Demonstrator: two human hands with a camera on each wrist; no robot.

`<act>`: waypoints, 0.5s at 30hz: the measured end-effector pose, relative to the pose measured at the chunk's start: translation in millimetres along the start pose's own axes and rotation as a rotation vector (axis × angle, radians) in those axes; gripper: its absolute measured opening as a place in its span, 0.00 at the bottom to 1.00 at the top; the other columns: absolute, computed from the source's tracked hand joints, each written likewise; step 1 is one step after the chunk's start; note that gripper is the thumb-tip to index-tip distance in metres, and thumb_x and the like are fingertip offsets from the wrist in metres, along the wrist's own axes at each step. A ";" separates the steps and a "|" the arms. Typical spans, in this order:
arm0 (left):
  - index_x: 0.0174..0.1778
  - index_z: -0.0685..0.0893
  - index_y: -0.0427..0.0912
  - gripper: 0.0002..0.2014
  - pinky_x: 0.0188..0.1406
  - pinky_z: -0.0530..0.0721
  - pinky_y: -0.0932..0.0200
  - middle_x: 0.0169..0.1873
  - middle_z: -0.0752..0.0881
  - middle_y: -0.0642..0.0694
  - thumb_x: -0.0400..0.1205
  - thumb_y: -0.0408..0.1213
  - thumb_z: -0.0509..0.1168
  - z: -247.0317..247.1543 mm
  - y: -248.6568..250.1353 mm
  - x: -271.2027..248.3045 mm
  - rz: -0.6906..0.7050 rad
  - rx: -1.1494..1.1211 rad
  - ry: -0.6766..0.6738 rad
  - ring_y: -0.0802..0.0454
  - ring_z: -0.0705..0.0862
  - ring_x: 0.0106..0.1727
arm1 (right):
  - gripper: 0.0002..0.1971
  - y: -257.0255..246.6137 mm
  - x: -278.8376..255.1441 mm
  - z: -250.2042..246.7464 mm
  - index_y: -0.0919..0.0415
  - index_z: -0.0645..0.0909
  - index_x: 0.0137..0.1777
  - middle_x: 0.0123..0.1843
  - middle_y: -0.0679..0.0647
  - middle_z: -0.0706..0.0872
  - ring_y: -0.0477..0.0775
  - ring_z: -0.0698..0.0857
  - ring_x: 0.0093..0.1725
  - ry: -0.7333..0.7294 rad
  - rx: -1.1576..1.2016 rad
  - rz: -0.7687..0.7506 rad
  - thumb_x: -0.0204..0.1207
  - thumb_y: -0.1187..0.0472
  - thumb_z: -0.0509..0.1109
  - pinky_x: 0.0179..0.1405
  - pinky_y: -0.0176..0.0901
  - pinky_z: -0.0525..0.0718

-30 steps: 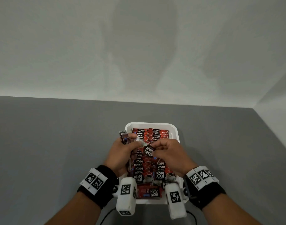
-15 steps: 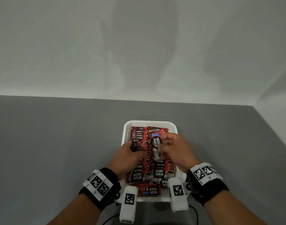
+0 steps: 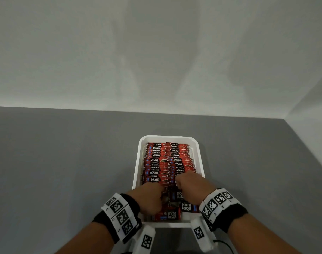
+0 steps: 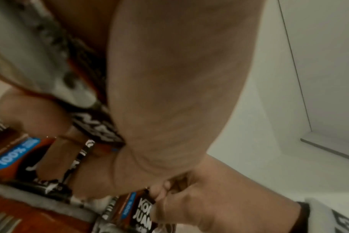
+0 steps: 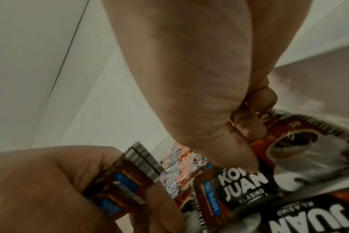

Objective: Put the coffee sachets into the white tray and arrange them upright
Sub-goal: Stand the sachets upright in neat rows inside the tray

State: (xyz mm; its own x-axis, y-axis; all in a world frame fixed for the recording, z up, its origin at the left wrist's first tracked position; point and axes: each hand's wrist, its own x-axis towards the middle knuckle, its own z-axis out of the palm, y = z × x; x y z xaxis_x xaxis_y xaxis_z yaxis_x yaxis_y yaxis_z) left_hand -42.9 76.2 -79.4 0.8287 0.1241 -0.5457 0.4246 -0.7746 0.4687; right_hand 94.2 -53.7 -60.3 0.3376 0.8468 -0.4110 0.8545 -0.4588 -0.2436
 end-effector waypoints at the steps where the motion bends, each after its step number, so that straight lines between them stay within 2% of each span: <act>1: 0.63 0.84 0.44 0.14 0.65 0.86 0.51 0.58 0.88 0.47 0.82 0.37 0.62 2.4 -1.0 0.9 -0.003 0.011 -0.015 0.48 0.87 0.59 | 0.15 0.2 -0.5 0.1 0.54 0.70 0.43 0.48 0.53 0.77 0.54 0.78 0.45 0.011 0.007 -0.006 0.76 0.76 0.64 0.41 0.44 0.76; 3: 0.63 0.84 0.43 0.15 0.65 0.86 0.51 0.59 0.88 0.46 0.82 0.35 0.62 4.6 -2.1 2.0 -0.004 0.015 -0.026 0.47 0.87 0.60 | 0.16 3.0 -2.6 1.0 0.53 0.70 0.40 0.49 0.52 0.78 0.54 0.79 0.46 0.016 0.045 -0.020 0.76 0.76 0.64 0.39 0.42 0.78; 5: 0.64 0.84 0.44 0.15 0.66 0.86 0.51 0.59 0.88 0.46 0.82 0.35 0.62 5.1 -3.2 2.6 -0.012 0.023 -0.023 0.47 0.86 0.60 | 0.09 6.8 -6.7 4.0 0.57 0.81 0.43 0.52 0.55 0.85 0.55 0.85 0.49 -0.032 0.067 -0.045 0.76 0.73 0.66 0.46 0.44 0.85; 7: 0.63 0.85 0.44 0.15 0.65 0.86 0.50 0.59 0.88 0.46 0.81 0.35 0.63 5.1 -4.4 3.0 -0.024 0.023 -0.013 0.47 0.87 0.60 | 0.09 10.0 -10.7 11.1 0.60 0.89 0.51 0.52 0.56 0.90 0.56 0.88 0.49 -0.104 0.041 -0.087 0.77 0.68 0.68 0.50 0.47 0.88; 10: 0.60 0.86 0.45 0.14 0.63 0.87 0.49 0.57 0.88 0.47 0.80 0.36 0.64 6.1 -7.7 4.7 -0.029 0.040 0.009 0.47 0.87 0.58 | 0.12 11.9 -15.1 19.4 0.55 0.90 0.58 0.54 0.53 0.90 0.55 0.88 0.51 -0.123 0.030 -0.091 0.79 0.63 0.68 0.52 0.49 0.89; 15: 0.57 0.86 0.40 0.11 0.62 0.87 0.49 0.57 0.86 0.44 0.79 0.35 0.65 7.5 -6.6 4.7 -0.022 0.131 0.055 0.45 0.86 0.59 | 0.13 14.9 -16.4 30.1 0.54 0.87 0.61 0.60 0.53 0.84 0.56 0.85 0.58 -0.059 0.005 -0.106 0.80 0.62 0.65 0.56 0.51 0.88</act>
State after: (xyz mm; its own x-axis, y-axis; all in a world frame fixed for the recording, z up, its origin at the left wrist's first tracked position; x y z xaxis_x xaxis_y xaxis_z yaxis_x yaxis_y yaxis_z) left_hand -44.5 77.2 -90.2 0.8400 0.1730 -0.5143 0.3945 -0.8454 0.3600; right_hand 89.6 -82.5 -83.7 0.2213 0.8734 -0.4339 0.8820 -0.3691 -0.2929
